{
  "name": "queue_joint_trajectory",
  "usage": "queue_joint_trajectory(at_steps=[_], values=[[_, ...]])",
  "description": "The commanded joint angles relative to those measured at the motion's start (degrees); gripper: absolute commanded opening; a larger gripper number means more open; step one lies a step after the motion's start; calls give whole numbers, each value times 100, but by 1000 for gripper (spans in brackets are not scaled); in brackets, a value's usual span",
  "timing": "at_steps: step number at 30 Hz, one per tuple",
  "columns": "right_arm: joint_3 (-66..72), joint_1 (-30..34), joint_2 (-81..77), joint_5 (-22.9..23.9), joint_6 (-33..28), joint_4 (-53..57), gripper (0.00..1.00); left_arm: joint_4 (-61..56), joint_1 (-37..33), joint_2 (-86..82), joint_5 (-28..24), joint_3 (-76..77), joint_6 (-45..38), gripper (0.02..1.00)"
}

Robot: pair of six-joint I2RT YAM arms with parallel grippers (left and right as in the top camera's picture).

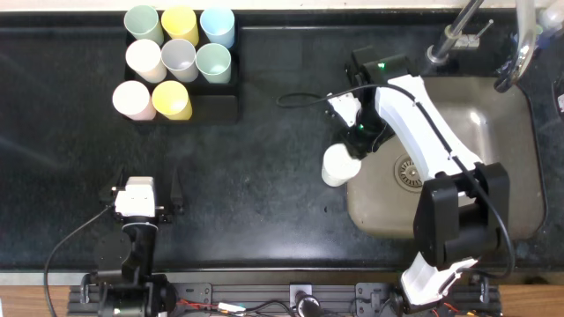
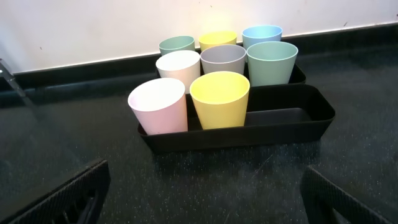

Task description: Store Cups

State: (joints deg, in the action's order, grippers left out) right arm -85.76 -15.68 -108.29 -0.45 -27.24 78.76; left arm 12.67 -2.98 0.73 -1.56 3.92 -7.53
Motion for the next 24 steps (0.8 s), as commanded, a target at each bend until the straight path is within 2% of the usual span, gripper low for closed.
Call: queue_joint_trajectory(at_steps=[1, 5, 10, 12, 16, 21, 24], values=[[-107, 7, 4, -22, 57, 42, 45, 33, 37, -57, -94, 4, -83, 1000], [-1019, -83, 44, -376, 190, 599, 45, 33, 37, -57, -94, 4, -83, 1000], [-2826, -111, 42, -940, 981, 979, 42, 33, 37, -57, -92, 4, -83, 1000], [-3458, -103, 13, -868, 1235, 876, 40, 33, 37, -57, -94, 4, -83, 1000], [-4461, -101, -221, -326, 1414, 844, 40, 33, 37, -57, -94, 4, -83, 1000], [-5178, -136, -629, -37, 1777, 848, 40, 33, 37, -57, -94, 4, -83, 1000], [-5248, -358, -645, -20, 1803, 933, 42, 33, 37, -57, -92, 4, -83, 1000]])
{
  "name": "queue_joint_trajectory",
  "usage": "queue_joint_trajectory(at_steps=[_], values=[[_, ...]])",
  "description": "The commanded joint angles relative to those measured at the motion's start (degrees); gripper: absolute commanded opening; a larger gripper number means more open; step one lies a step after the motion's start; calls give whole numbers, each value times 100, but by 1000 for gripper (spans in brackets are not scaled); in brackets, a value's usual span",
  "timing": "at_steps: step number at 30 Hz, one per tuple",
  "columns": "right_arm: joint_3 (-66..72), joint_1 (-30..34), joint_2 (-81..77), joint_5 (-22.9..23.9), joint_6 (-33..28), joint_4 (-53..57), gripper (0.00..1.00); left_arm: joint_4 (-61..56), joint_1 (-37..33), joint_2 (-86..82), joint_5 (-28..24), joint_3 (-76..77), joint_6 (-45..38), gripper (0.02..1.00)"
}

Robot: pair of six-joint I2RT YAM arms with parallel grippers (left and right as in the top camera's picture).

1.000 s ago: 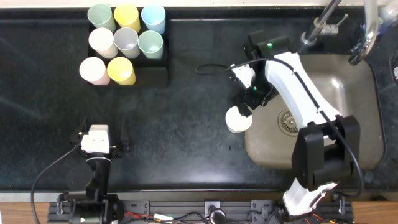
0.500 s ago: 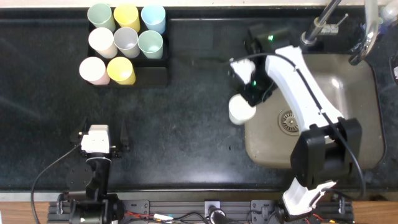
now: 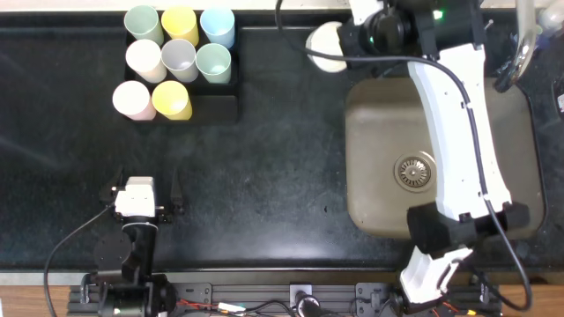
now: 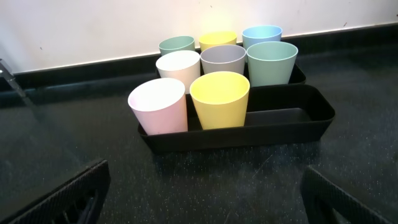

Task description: Store Cups

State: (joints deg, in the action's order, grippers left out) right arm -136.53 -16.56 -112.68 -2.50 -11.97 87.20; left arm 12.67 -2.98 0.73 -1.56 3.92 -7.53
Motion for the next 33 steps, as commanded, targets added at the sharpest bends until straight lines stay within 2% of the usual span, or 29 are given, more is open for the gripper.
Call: queue_joint_trajectory(at_steps=[1, 7, 14, 22, 33], values=[[-177, -404, -205, 140, 273, 129, 40, 33, 37, -57, -94, 4, -83, 1000], [-175, -1075, -415, 44, 136, -70, 42, 33, 37, -57, -94, 4, -83, 1000], [-175, -1432, -815, -94, 160, -573, 42, 33, 37, -57, -94, 4, -83, 1000], [-177, -1670, -1032, -911, 382, -927, 42, 35, 37, -57, -94, 4, -81, 1000], [-175, -1801, -1545, -970, 387, -1163, 42, 33, 37, -57, -94, 4, -83, 1000]])
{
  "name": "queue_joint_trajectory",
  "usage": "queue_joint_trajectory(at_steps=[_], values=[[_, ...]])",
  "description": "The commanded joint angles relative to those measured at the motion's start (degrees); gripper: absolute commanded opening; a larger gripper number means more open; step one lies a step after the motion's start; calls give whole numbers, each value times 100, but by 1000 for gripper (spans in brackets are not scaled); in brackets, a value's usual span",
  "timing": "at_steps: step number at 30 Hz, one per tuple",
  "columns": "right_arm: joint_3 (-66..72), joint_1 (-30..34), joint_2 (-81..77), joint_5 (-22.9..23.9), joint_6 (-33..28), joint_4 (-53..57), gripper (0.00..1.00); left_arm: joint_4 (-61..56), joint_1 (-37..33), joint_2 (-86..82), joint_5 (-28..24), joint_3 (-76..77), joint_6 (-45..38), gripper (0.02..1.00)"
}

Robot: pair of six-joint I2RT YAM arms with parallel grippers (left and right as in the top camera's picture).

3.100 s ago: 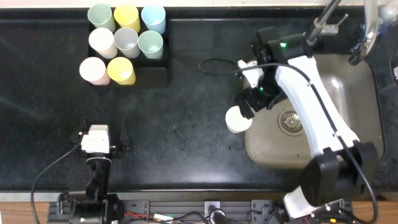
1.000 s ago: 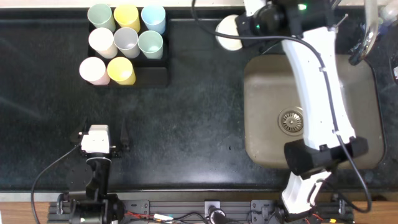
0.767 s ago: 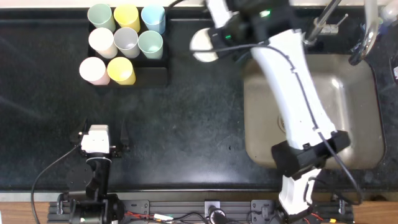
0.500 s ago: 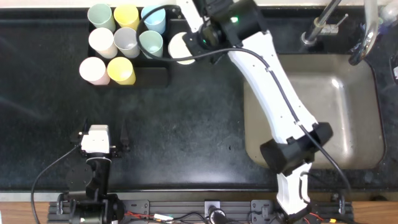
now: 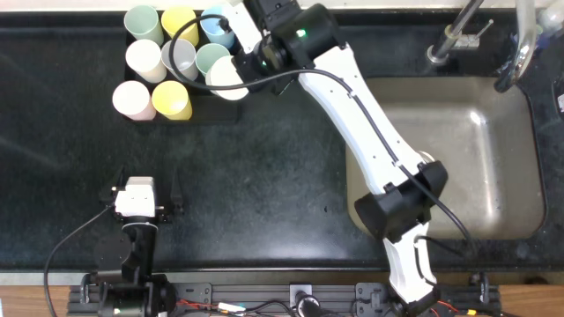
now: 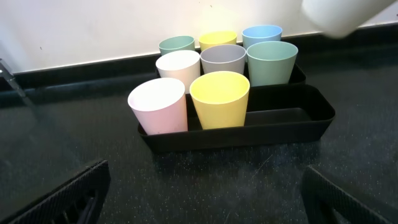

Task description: Store Cups

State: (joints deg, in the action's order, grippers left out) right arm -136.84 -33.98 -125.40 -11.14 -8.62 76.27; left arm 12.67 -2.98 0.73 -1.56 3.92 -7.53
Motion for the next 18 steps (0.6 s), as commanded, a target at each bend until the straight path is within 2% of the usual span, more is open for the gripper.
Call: queue_joint_trajectory(at_steps=[1, 18], values=[[-144, -66, -323, -107, 52, -98, 42, 33, 37, -57, -94, 4, -83, 1000], [-144, -356, -813, -85, -98, -153, 45, 33, 37, -57, -94, 4, -83, 1000]])
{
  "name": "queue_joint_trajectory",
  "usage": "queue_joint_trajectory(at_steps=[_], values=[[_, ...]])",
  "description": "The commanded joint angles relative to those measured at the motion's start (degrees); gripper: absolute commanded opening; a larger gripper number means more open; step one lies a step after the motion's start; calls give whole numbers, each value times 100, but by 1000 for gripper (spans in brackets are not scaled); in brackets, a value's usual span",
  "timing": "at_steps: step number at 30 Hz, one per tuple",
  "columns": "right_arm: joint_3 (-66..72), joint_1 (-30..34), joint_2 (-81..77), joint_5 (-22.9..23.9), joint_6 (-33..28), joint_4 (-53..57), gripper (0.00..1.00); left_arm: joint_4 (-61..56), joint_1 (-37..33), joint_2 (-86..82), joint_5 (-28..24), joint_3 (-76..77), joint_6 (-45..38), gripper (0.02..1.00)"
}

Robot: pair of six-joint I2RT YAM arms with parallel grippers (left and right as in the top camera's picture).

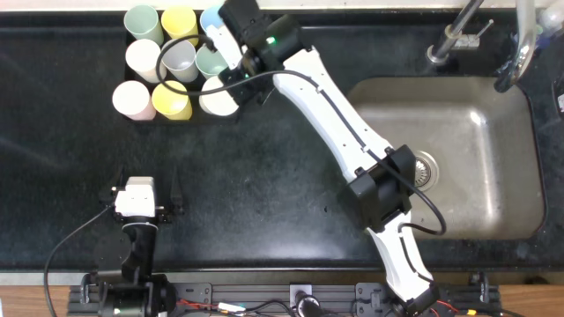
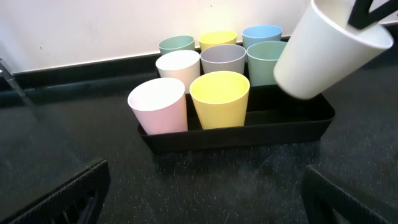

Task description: Store Cups

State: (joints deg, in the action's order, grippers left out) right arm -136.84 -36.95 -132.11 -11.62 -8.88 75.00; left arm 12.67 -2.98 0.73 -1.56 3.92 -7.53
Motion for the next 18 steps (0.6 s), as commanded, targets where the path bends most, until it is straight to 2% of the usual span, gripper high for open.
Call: queue_joint_trajectory(at_steps=[1, 8, 18], values=[[-144, -59, -166, -35, -101, -28, 42, 33, 37, -57, -94, 4, -83, 1000], [-142, -48, -181, 249, -98, -192, 42, 35, 37, -57, -94, 4, -83, 1000], [-142, -76, -354, 273, -149, -199, 42, 33, 37, -57, -94, 4, -83, 1000]])
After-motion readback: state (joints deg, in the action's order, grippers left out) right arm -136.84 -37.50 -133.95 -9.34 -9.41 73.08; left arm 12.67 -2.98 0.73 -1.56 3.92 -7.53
